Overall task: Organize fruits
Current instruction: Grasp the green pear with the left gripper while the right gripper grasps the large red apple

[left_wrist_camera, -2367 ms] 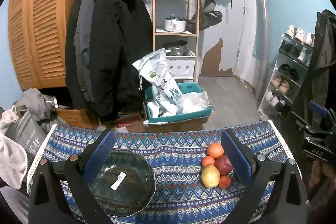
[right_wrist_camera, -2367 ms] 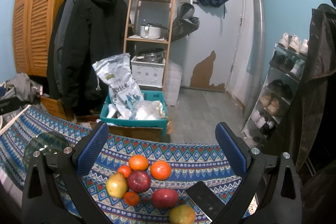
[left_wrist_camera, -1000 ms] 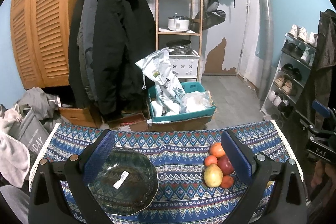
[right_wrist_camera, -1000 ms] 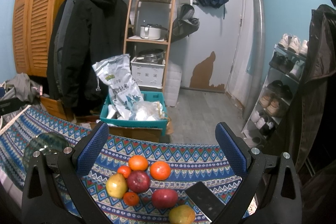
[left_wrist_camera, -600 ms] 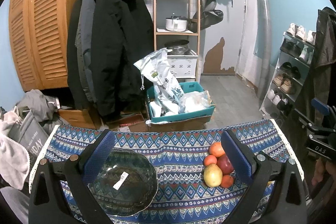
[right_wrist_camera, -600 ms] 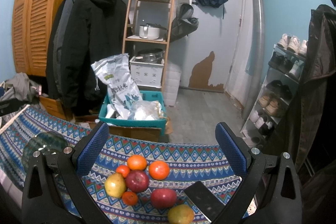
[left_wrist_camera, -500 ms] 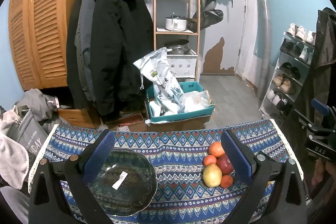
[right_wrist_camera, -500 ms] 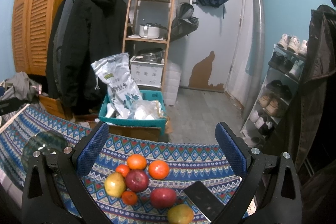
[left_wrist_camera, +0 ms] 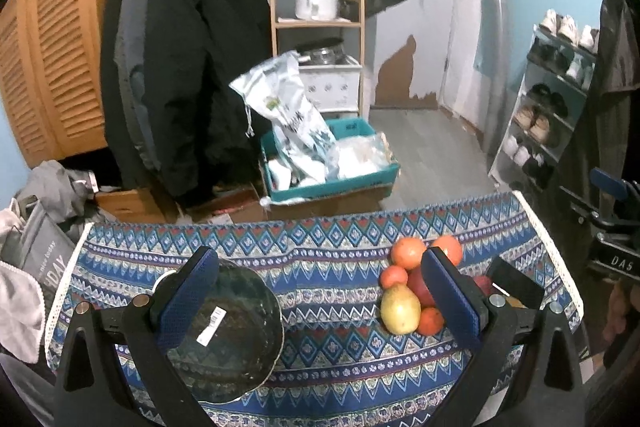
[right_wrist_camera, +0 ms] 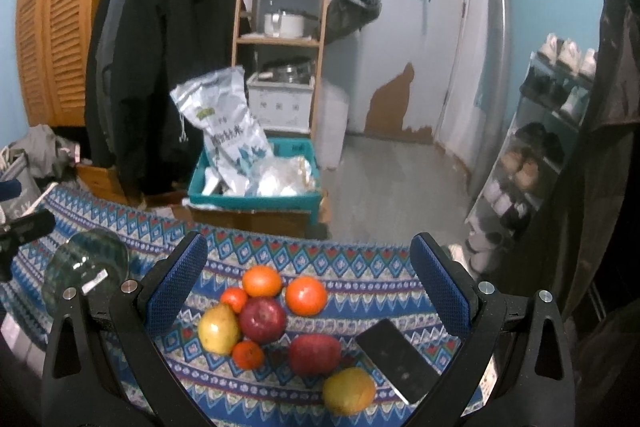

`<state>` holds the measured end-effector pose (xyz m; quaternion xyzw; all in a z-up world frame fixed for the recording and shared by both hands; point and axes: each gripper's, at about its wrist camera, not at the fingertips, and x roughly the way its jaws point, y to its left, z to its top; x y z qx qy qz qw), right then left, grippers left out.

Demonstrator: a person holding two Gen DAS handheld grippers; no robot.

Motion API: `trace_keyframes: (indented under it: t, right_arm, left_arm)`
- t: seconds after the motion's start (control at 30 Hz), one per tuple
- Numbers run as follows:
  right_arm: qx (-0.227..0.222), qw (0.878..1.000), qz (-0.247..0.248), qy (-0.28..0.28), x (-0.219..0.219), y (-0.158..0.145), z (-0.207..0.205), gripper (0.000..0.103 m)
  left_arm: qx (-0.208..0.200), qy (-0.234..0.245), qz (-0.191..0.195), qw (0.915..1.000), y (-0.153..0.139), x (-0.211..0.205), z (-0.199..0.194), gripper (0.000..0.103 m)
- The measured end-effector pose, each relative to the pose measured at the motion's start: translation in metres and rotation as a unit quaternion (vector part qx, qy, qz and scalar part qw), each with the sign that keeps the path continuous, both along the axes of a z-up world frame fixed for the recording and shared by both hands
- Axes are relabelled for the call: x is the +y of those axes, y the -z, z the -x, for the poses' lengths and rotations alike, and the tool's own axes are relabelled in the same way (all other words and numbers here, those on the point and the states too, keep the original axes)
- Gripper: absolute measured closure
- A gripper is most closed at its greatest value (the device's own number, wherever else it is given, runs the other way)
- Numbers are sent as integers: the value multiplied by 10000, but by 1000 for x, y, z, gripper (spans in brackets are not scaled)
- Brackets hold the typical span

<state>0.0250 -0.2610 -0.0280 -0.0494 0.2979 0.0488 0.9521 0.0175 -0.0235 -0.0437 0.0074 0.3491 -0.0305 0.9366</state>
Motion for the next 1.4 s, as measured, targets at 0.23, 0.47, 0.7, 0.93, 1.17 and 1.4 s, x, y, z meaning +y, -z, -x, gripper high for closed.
trace_keyframes:
  t: [0.23, 0.47, 0.7, 0.93, 1.17, 1.4]
  right_arm:
    - [424, 9990, -86, 115, -11, 20, -13, 3]
    - [955, 9952, -120, 183, -19, 49, -26, 3]
    - [1562, 9874, -81, 231, -28, 86, -41, 3]
    - [2099, 9773, -65, 267, -31, 123, -54, 4]
    - [2560, 9664, 63, 234, -28, 156, -67, 4]
    - [2968, 9546, 24, 251, -31, 187, -78, 4]
  left_arm:
    - [239, 90, -75, 9996, 19, -11, -10, 1]
    - [689, 198, -68, 9974, 50, -21, -28, 1]
    - [1176, 319, -62, 9925, 86, -38, -47, 1]
    - [1545, 430, -89, 9870, 118, -54, -63, 1]
    - [1956, 467, 21, 9796, 148, -61, -77, 1]
    - [2220, 503, 59, 9737, 171, -70, -88, 1]
